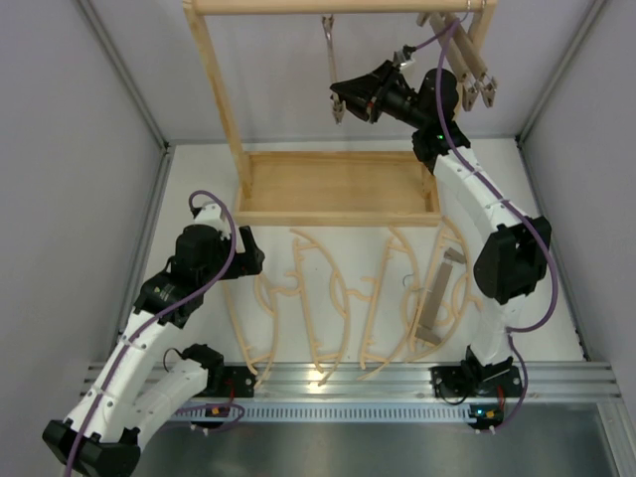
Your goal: Organize the hangers
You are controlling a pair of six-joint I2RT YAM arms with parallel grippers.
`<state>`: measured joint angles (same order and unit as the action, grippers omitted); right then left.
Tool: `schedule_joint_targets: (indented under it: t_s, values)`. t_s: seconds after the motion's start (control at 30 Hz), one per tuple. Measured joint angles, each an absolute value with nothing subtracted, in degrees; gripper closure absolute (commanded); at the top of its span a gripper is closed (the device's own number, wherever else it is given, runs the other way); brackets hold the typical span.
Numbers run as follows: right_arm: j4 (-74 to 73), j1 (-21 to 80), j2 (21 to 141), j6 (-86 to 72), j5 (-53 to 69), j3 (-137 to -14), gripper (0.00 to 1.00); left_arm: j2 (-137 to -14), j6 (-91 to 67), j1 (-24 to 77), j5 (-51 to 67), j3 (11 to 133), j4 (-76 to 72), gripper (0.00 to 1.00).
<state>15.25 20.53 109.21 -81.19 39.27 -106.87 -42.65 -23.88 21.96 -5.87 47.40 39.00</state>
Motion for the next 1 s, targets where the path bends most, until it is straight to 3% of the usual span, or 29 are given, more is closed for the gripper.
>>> schedule_joint_targets:
  t_s: [0.4, 1.0]
  values:
    - [15.5, 22.4, 105.6, -80.2, 39.3, -105.8, 1.0, -42.7, -23.9, 22.1, -5.9, 47.4, 39.0, 0.05]
    - [16.7, 24.8, 105.6, -82.8, 29.4, -107.5, 1.0, -42.7, -23.9, 22.7, -5.9, 47.4, 39.0, 0.05]
